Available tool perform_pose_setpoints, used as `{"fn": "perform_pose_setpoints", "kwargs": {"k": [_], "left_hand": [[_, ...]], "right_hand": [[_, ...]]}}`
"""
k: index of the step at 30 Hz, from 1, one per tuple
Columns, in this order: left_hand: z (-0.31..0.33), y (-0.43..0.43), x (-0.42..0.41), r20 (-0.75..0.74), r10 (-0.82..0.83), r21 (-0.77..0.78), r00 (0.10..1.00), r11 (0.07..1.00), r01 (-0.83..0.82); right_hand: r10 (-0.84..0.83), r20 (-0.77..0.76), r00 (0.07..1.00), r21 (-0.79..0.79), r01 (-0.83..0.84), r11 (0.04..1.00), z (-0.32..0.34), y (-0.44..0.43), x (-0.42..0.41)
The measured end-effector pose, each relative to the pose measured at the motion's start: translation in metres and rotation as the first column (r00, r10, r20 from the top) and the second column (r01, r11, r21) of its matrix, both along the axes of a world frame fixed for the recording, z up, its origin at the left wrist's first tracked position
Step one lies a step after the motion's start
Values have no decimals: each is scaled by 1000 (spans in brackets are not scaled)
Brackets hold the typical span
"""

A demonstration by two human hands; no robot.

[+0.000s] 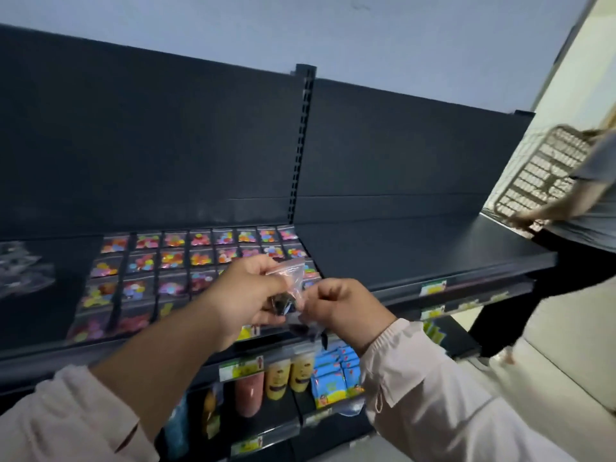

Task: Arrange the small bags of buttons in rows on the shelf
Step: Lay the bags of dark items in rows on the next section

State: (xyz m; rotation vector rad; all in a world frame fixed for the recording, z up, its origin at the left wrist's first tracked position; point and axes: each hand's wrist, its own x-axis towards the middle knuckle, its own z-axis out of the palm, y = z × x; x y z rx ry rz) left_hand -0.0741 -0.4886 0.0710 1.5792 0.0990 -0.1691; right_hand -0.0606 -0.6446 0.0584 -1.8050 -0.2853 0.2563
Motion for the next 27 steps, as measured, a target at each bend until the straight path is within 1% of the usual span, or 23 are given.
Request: {"fn": "perform_pose_setpoints", "kwargs": {"k": [2, 6, 10, 13, 18, 21, 27], "left_hand": [[1, -20, 4, 4, -19, 4, 1000, 1000, 19], [1, -49, 19, 14, -18, 22, 1000, 1000, 18], [-3, -68, 44, -11, 21, -25, 1000, 999, -21], [-6, -79, 72, -44, 27, -73, 999, 997, -30], [-8, -88, 136, -69, 74, -97, 995, 992, -80], [-10, -86, 177, -68, 93, -51, 993, 994, -96], [-30, -90, 236, -133, 116, 49, 984, 993, -111]], "right_hand": [[-53, 5, 999, 10, 53, 999, 0, -20, 1], [-113, -101, 989, 113, 124, 986, 0, -48, 10], [-205, -147, 968, 148, 227, 963, -5, -66, 33], [-247, -157, 956, 134, 269, 954, -6, -78, 58], [-261, -134, 956, 26, 267, 963, -6, -95, 118], [-275, -138, 952, 15, 279, 960, -2, -109, 158], [-272, -140, 952, 4, 275, 961, -5, -127, 218]]}}
